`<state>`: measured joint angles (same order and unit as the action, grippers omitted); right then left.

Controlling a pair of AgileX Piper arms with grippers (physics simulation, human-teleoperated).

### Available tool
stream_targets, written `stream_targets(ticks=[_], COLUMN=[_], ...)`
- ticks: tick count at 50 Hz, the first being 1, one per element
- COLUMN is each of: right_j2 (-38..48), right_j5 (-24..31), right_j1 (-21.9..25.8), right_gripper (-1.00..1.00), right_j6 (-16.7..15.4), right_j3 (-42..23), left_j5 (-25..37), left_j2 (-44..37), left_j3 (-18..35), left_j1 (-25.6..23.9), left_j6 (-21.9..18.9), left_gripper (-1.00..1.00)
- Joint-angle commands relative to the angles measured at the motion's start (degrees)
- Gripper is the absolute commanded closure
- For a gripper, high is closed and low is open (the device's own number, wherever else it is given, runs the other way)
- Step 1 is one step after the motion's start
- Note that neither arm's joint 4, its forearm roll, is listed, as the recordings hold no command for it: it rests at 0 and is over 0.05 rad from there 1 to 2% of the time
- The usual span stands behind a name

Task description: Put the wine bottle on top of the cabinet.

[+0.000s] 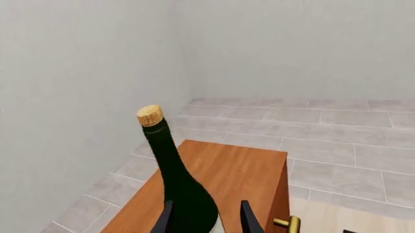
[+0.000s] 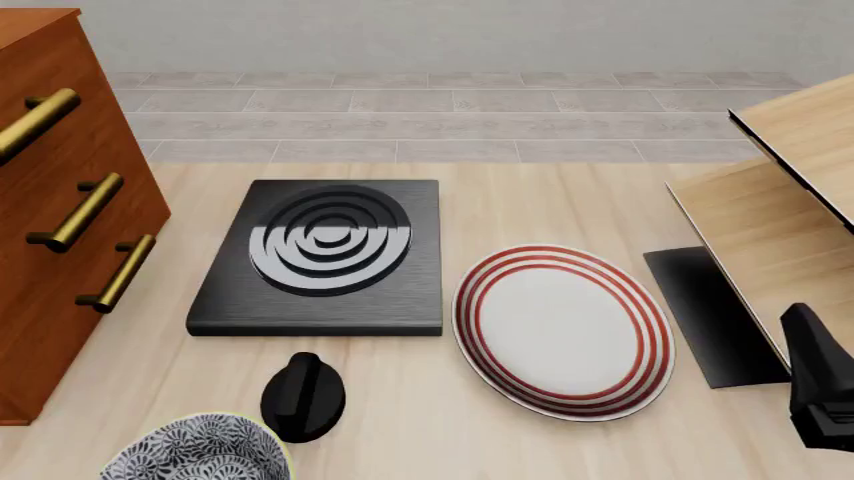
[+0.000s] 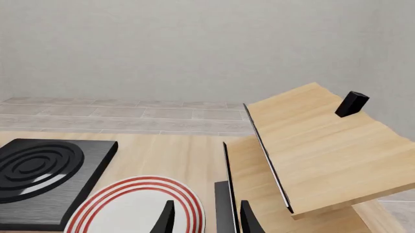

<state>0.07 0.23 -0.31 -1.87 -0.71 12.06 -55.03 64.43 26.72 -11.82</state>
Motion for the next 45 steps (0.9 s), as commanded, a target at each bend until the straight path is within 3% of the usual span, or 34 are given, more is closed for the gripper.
stream_targets(ticks=[1, 27, 35, 45], right_j2=[-0.03, -0.03, -0.03, -0.03], right_j5=[0.11, 0.11, 0.11, 0.11], right_j1=[0.01, 0.01, 0.02, 0.01], right_gripper=[-1.0, -1.0, -1.0, -1.0], right_j6=[-0.01, 0.0, 0.01, -0.01], right_j3=[-0.09, -0.09, -0.09, -0.09], left_j5=[3.43, 13.24, 18.93, 23.32], left_j2=[2.93, 9.54, 13.32, 18.67], left_j3=[1.41, 5.85, 7.72, 6.08], left_j1=[-0.37, -1.44, -6.55, -11.32], left_j6=[0.06, 1.27, 3.84, 7.0], left_gripper=[-1.0, -1.0, -1.0, -1.0])
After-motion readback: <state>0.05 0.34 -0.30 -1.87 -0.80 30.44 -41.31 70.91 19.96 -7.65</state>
